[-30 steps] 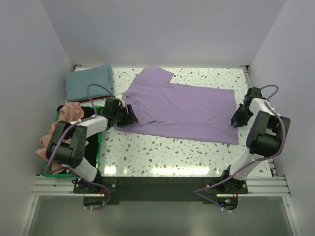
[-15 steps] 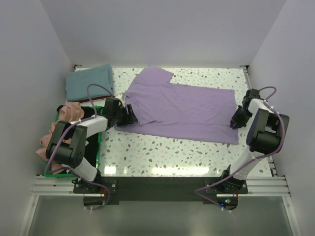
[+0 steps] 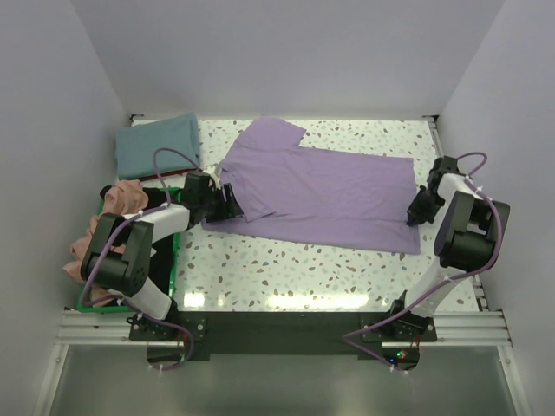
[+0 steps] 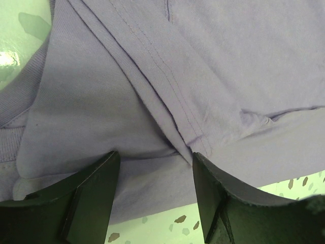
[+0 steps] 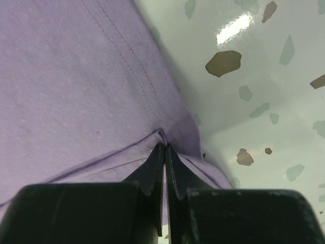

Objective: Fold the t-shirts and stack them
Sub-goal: Fold the tshirt

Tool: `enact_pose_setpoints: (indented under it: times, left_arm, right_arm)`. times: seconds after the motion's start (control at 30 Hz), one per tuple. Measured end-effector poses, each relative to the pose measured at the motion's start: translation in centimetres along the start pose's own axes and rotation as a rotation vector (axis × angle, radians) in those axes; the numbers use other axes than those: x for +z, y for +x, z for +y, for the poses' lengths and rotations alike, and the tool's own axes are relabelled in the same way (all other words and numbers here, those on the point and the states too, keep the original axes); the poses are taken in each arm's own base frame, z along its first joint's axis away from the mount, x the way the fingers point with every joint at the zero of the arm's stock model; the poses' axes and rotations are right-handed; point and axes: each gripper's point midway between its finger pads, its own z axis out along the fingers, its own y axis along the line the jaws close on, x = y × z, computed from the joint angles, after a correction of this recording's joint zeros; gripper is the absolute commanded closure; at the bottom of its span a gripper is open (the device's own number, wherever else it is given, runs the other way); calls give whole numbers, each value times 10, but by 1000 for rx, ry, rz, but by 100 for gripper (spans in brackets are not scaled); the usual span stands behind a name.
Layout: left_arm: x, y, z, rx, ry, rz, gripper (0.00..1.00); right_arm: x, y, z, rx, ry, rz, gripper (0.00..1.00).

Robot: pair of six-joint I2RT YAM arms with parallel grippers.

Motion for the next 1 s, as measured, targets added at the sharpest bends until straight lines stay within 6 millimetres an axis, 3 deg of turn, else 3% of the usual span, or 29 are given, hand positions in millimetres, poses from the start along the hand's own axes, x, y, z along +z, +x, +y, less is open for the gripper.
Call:
enact_pose_setpoints:
  times: [0.43,0.77,1.0]
  left_arm:
    - [0,1,0,1,2,-5,34]
    - [0,1,1,1,3,-6,34]
    - [0,1,1,2,3,-6,34]
  right_arm:
    - [-11,-16,4,-1,-1,-30,100]
    - [-14,-16,2,-1,10,-24,98]
    - [-21,-24,2,-1,19,-42,83]
